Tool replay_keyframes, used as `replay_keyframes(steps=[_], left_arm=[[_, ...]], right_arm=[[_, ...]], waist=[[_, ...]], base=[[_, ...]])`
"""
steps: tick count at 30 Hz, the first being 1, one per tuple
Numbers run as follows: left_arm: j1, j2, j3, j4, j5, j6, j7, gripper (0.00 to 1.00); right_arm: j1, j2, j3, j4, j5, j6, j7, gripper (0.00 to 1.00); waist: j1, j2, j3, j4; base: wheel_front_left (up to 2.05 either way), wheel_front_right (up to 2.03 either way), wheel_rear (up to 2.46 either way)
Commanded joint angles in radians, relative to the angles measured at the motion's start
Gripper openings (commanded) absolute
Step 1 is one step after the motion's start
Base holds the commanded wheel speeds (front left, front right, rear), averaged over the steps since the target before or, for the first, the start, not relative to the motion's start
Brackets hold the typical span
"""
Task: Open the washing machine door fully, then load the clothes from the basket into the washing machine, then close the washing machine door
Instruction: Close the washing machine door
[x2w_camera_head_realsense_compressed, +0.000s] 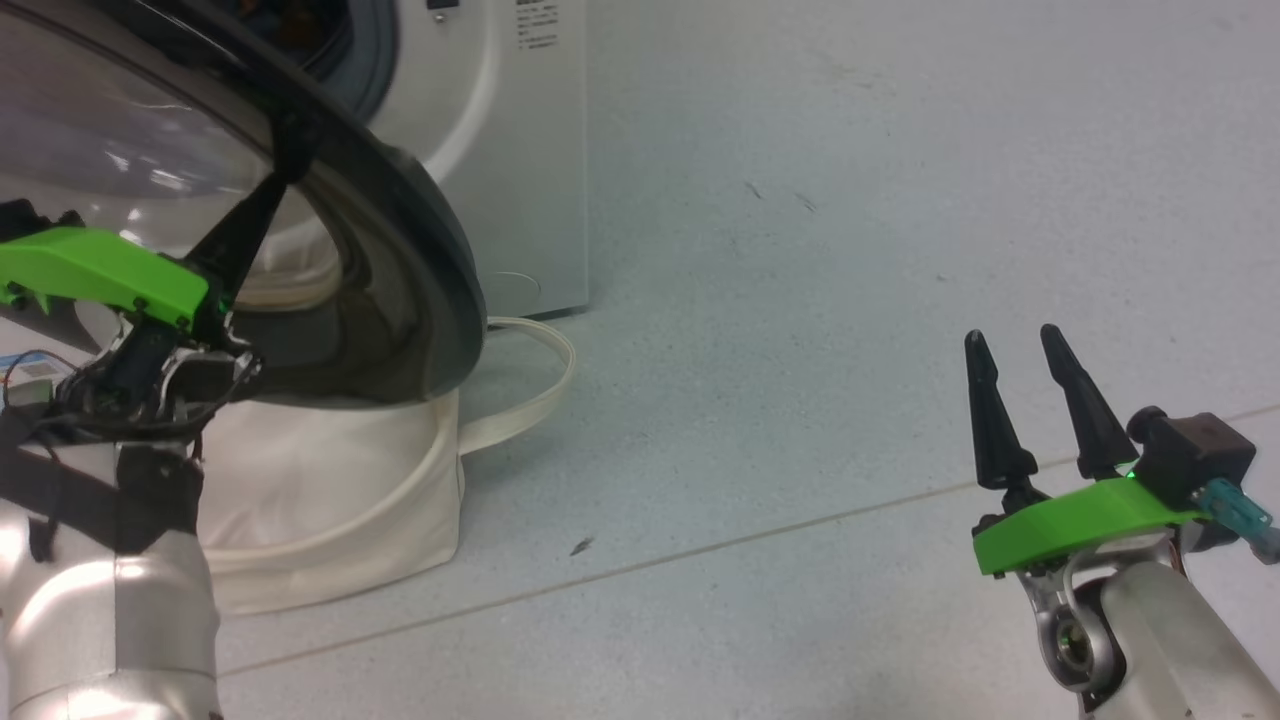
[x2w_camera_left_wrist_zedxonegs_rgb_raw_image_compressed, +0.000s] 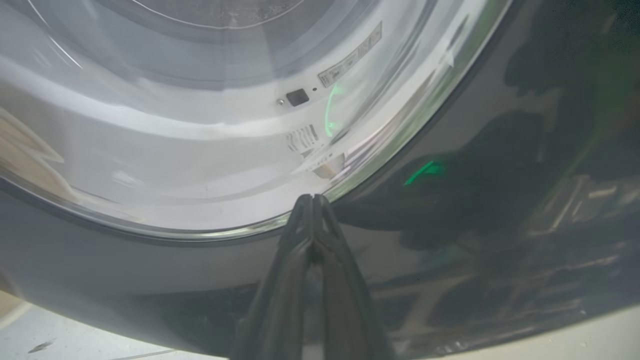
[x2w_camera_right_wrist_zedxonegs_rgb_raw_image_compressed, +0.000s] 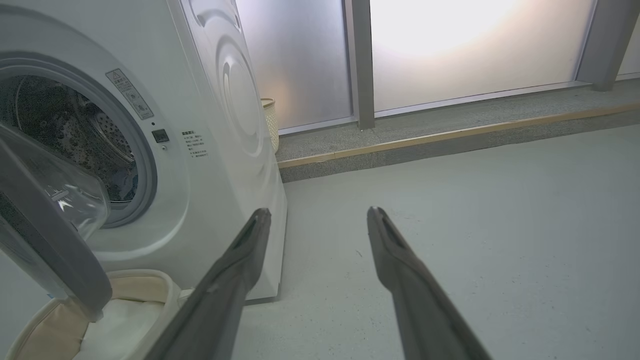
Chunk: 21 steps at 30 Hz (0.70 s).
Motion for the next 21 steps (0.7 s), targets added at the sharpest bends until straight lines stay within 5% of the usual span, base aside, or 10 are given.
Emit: replay_keyframes(steps=[1,8,9,10,11,16,21], left_arm=[[-0.053,0.035,0.012,-0.017,0.001,-0.02,-0.006,0.0],[-0.063,0.037,-0.016,0.033,0.002,-0.036,-0.031,0.0],[-0.061,0.036,-0.023,0.035,0.003,-0.037,-0.034,0.12],[-0.057,0.035,-0.03,0.035,0.003,-0.038,-0.035,0.8],[-0.053,0.034,-0.037,0.034,0.003,-0.039,-0.036,1.0],[-0.004,0.035,-0.121,-0.052,0.037,-0.04,-0.074,1.0],[0.095,0.1,-0.289,-0.203,0.169,-0.041,-0.258,1.0]], right_arm=[[-0.017,0.001,0.009,-0.038,-0.009,0.0,-0.005,1.0],[-0.015,0.006,0.002,-0.034,-0.011,0.0,-0.005,1.0],[-0.015,0.005,0.003,-0.033,-0.011,0.0,-0.005,1.0],[-0.017,0.004,0.004,-0.033,-0.01,0.0,-0.005,1.0],[-0.018,0.002,0.005,-0.032,-0.01,0.0,-0.005,1.0],[-0.021,-0.01,0.008,-0.027,-0.007,0.0,-0.005,1.0],[-0.025,-0.015,0.005,-0.027,-0.006,0.0,-0.005,1.0]], waist=[[0.0,-0.0001,0.018,-0.022],[0.0,-0.0001,0.009,0.026],[0.0,-0.0001,0.005,0.04],[0.0,-0.0001,0.002,0.055],[0.0,-0.0001,-0.002,0.072],[0.0,-0.0001,-0.012,0.162],[0.0,-0.0001,-0.024,0.225]], base=[[0.0,0.0,0.0],[0.0,0.0,0.0],[0.0,0.0,0.0],[0.0,0.0,0.0],[0.0,0.0,0.0],[0.0,0.0,0.0],[0.0,0.0,0.0]])
